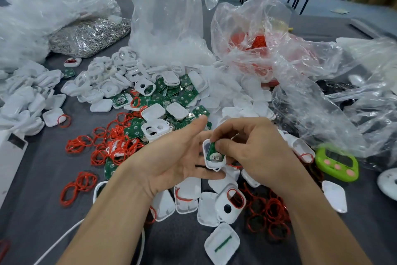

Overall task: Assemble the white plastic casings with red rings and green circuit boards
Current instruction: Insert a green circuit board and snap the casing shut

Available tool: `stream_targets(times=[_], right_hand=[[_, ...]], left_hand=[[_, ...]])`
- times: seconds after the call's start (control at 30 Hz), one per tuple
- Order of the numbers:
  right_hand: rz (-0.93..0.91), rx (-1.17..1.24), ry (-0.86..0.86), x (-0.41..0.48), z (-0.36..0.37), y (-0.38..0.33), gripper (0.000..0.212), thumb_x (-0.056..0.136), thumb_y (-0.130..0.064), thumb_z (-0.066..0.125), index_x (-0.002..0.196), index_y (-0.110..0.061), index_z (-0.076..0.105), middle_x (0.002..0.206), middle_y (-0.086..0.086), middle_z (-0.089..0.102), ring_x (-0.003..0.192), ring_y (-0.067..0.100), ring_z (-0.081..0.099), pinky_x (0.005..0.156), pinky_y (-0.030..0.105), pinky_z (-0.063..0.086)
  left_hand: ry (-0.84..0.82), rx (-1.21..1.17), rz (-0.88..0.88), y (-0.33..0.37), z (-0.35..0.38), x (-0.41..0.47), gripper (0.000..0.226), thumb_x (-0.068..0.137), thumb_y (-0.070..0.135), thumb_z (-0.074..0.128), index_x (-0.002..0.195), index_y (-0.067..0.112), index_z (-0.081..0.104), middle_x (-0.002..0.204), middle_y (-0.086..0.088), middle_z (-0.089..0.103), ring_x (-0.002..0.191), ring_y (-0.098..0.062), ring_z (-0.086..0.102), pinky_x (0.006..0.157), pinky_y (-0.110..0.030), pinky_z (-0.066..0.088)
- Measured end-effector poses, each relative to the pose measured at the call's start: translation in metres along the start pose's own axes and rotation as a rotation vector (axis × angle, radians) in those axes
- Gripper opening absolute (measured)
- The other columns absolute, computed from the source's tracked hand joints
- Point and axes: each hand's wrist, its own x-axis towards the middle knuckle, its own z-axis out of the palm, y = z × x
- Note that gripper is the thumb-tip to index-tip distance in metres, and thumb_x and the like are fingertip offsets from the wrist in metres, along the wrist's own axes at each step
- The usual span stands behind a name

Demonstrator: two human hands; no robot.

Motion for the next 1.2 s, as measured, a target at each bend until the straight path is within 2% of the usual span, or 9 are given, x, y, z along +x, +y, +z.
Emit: stream_targets(times=[0.07,0.17,0.33,0.4,0.5,0.6,0.73,0.93,1.2], right_hand=[[-0.003,-0.026,-0.003,0.0008,0.0008,0.0014,0.013,0.081,-0.018,0.074,0.082,-0.031,0.077,0.074,-0.005,0.074,0.060,0.010,0.065,0.060,0.028,0.053],[-0.007,-0.065,0.003,0.0001,0.0009,0.0021,0.018,0.084,-0.012,0.075,0.083,-0.030,0.078,0.077,-0.005,0.075,0.068,0.013,0.070,0.066,0.033,0.058],[-0.027,-0.120,0.047,-0.0019,0.0037,-0.0001,0.022,0.084,-0.010,0.076,0.080,-0.032,0.079,0.074,-0.015,0.075,0.068,0.003,0.069,0.062,0.015,0.050],[-0.018,-0.126,0.083,-0.0028,0.0045,-0.0012,0.023,0.084,-0.009,0.078,0.080,-0.031,0.080,0.072,-0.016,0.073,0.064,0.001,0.067,0.059,0.011,0.048],[-0.017,-0.155,0.124,-0.0039,0.0057,-0.0021,0.020,0.083,-0.011,0.080,0.081,-0.031,0.081,0.080,-0.018,0.074,0.071,0.003,0.071,0.063,0.016,0.054],[-0.027,-0.177,0.135,-0.0037,0.0062,-0.0016,0.019,0.084,-0.013,0.080,0.083,-0.032,0.080,0.083,-0.019,0.074,0.072,0.003,0.070,0.062,0.014,0.052],[-0.033,-0.182,0.126,-0.0028,0.0058,-0.0005,0.020,0.084,-0.014,0.080,0.083,-0.034,0.080,0.084,-0.021,0.073,0.073,0.003,0.070,0.066,0.018,0.054],[-0.038,-0.101,0.088,-0.0015,0.0026,0.0011,0.022,0.086,-0.010,0.076,0.081,-0.032,0.079,0.084,-0.014,0.075,0.069,0.010,0.070,0.063,0.026,0.055],[-0.049,-0.170,0.103,-0.0025,0.0053,-0.0005,0.021,0.085,-0.010,0.078,0.082,-0.031,0.080,0.082,-0.019,0.073,0.068,0.003,0.069,0.061,0.012,0.048]], left_hand=[[-0.007,-0.010,0.000,0.0007,0.0005,0.0001,0.070,0.097,0.061,0.042,0.139,0.009,0.062,0.115,-0.013,0.066,0.099,-0.023,0.069,0.100,-0.048,0.054],[0.000,0.001,-0.006,0.0011,0.0019,0.0002,0.071,0.097,0.061,0.040,0.139,0.008,0.062,0.116,-0.012,0.066,0.100,-0.022,0.070,0.102,-0.050,0.054],[-0.004,0.015,-0.013,0.0012,0.0022,-0.0005,0.070,0.098,0.061,0.040,0.137,0.008,0.063,0.113,-0.011,0.069,0.100,-0.022,0.070,0.102,-0.051,0.052],[-0.002,0.020,-0.014,0.0018,0.0023,-0.0006,0.070,0.098,0.061,0.038,0.137,0.009,0.064,0.114,-0.011,0.069,0.099,-0.022,0.070,0.101,-0.050,0.053],[-0.010,0.015,-0.014,0.0027,0.0025,-0.0008,0.071,0.098,0.062,0.037,0.137,0.008,0.063,0.114,-0.011,0.068,0.099,-0.022,0.070,0.099,-0.048,0.053],[-0.012,0.011,-0.010,0.0031,0.0023,-0.0015,0.072,0.097,0.062,0.038,0.138,0.008,0.062,0.116,-0.012,0.067,0.099,-0.022,0.070,0.096,-0.045,0.056],[-0.017,0.002,-0.009,0.0029,0.0026,-0.0021,0.071,0.099,0.061,0.037,0.139,0.007,0.061,0.112,-0.011,0.068,0.096,-0.021,0.071,0.094,-0.044,0.057],[-0.026,0.009,-0.009,0.0028,0.0027,-0.0024,0.070,0.100,0.060,0.037,0.139,0.007,0.060,0.111,-0.012,0.066,0.094,-0.021,0.070,0.093,-0.046,0.057],[-0.030,0.024,-0.011,0.0029,0.0015,-0.0016,0.072,0.099,0.062,0.037,0.137,0.007,0.063,0.115,-0.014,0.066,0.099,-0.023,0.069,0.095,-0.047,0.057]])
